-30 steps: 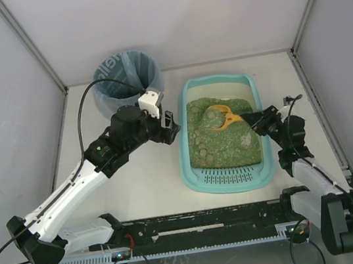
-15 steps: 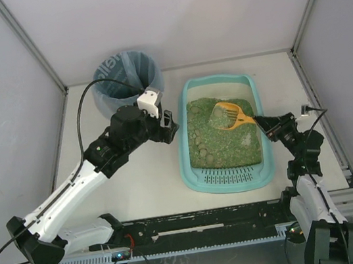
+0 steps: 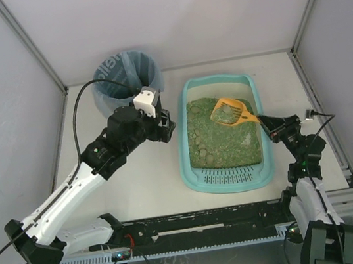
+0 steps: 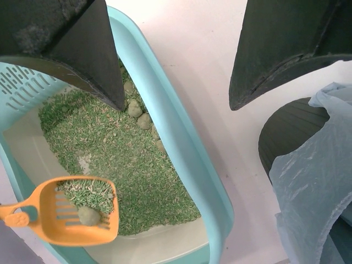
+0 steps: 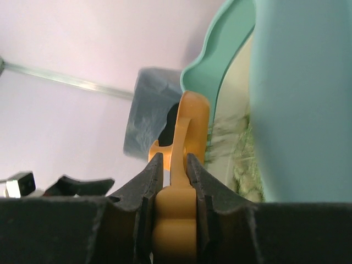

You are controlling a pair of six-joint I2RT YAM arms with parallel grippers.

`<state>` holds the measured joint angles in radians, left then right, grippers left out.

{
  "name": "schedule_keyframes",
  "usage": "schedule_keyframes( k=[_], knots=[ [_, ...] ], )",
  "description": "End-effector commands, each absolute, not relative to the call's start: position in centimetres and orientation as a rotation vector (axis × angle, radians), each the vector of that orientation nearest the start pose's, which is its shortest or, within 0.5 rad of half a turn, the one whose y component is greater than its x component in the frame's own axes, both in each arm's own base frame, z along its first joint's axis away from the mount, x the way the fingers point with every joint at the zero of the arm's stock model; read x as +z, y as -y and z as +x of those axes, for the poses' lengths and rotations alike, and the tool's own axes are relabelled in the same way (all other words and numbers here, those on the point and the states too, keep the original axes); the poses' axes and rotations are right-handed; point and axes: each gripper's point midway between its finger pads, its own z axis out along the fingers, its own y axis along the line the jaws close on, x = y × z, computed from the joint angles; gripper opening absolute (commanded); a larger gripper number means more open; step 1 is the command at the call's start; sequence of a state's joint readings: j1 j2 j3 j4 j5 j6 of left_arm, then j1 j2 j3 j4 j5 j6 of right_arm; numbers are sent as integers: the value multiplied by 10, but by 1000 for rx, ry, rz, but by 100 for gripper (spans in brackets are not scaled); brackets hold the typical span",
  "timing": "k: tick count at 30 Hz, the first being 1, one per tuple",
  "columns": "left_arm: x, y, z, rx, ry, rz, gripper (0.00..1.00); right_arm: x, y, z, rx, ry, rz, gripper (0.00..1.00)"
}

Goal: Clean the litter box

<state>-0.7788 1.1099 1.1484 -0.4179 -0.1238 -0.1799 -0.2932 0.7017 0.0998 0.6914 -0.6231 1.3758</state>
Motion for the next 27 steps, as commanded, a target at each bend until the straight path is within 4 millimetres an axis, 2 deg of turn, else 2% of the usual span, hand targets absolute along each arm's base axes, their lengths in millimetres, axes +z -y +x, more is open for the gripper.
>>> schedule_keyframes(
  k=[1, 4, 5, 9, 10, 12, 13, 14, 17, 18, 21, 22, 25, 27],
  knots=[
    [330, 240, 269, -525, -1812, 467, 81, 230, -79, 271, 1378, -1438, 665, 0],
    [328, 243, 269, -535, -1817, 473, 81, 210, -53, 275, 1329, -1402, 831, 0],
    [328, 242, 269, -533, -1818, 473, 81, 209, -52, 274, 1340, -1390, 847, 0],
    [327, 243, 269, -531, -1822, 467, 81, 226, -78, 271, 1392, -1447, 701, 0],
    [326, 243, 269, -534, -1825, 469, 80, 222, -74, 272, 1374, -1448, 712, 0],
    [324, 244, 269, -536, -1828, 473, 81, 204, -53, 276, 1321, -1415, 848, 0],
    [325, 244, 270, -531, -1828, 468, 81, 203, -48, 276, 1331, -1374, 886, 0],
    [325, 242, 272, -520, -1829, 459, 81, 207, -51, 276, 1344, -1356, 876, 0],
    [323, 241, 274, -507, -1835, 448, 81, 220, -75, 275, 1377, -1395, 759, 0],
    [322, 241, 274, -508, -1839, 446, 81, 221, -74, 276, 1360, -1403, 748, 0],
    [321, 242, 274, -507, -1848, 450, 80, 206, -50, 278, 1316, -1363, 876, 0],
    [321, 241, 275, -500, -1848, 447, 80, 207, -49, 277, 1321, -1352, 879, 0],
    [322, 238, 276, -488, -1844, 434, 81, 226, -74, 276, 1360, -1399, 749, 0],
    [320, 240, 276, -495, -1850, 434, 80, 234, -79, 278, 1344, -1413, 693, 0]
  ],
)
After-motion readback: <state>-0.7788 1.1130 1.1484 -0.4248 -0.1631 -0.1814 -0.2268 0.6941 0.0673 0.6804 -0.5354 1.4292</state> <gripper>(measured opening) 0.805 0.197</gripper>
